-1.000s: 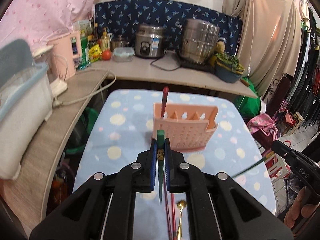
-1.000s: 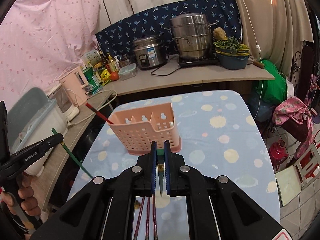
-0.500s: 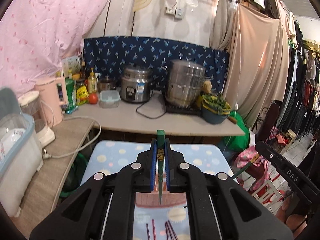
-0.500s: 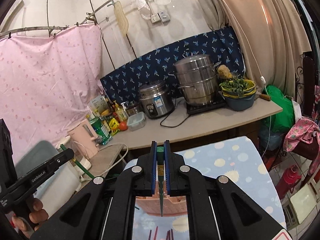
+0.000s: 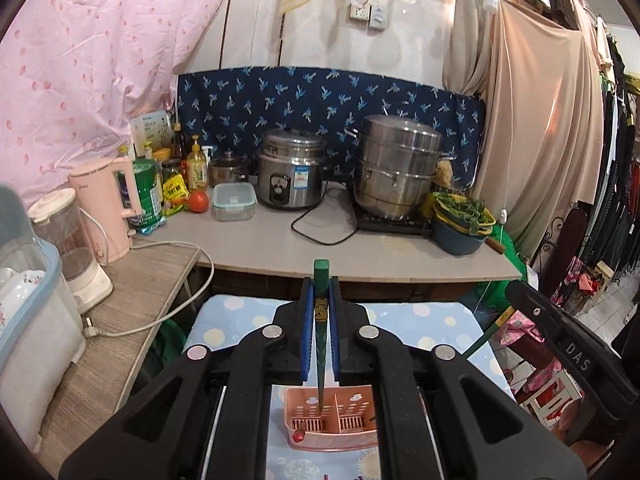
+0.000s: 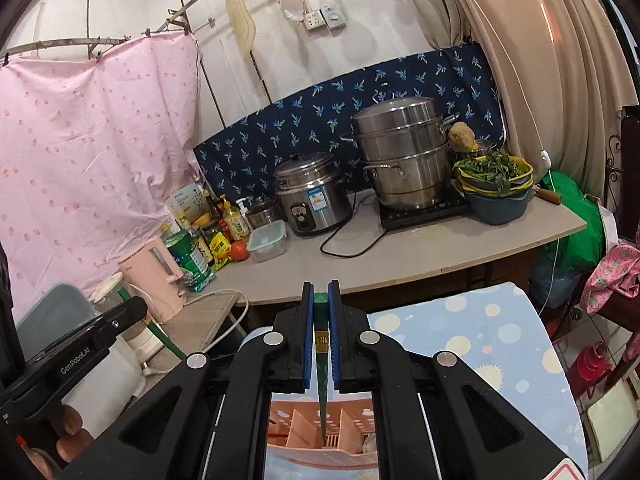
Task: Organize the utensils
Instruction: 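Carry both green chopsticks up over the pink basket with both tools, then open both tools to drop the green chopsticks into the basket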
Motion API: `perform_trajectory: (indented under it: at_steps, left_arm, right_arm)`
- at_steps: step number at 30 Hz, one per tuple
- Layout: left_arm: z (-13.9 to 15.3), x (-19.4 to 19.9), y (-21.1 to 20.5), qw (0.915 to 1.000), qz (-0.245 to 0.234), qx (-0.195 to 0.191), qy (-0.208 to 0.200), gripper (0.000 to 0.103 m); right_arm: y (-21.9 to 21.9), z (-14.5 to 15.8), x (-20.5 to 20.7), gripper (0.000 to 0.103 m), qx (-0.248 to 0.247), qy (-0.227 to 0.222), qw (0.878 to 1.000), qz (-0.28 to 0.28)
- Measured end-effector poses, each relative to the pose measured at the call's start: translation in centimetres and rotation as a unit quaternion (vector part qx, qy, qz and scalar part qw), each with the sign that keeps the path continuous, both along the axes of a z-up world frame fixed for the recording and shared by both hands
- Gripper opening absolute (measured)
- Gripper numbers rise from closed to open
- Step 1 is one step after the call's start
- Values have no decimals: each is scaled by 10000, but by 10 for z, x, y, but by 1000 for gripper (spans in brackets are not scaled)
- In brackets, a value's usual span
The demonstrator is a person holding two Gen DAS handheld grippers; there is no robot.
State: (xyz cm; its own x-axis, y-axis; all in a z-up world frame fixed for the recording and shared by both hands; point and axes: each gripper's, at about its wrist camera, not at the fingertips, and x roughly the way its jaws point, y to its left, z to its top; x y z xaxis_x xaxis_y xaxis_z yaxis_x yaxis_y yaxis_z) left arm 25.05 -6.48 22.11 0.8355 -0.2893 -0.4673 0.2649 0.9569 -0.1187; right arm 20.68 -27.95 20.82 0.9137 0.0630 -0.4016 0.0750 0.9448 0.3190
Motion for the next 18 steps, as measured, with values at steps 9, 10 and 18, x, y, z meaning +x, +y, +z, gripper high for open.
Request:
perform_trajectory:
  at_steps: [9,10,18]
  left_arm:
    - [-31,17,-3,9993,-11,74,355,7]
    - [-32,18,-4,9993,-11,81,367,7]
    - [-34,16,-4,9994,6,90,345,13]
  right_arm:
    - [1,-39,15,7,18,410,9991,41]
    - [1,-40,16,7,10,426,9991,40]
    - [0,-44,14,11,-10,461,9989,6]
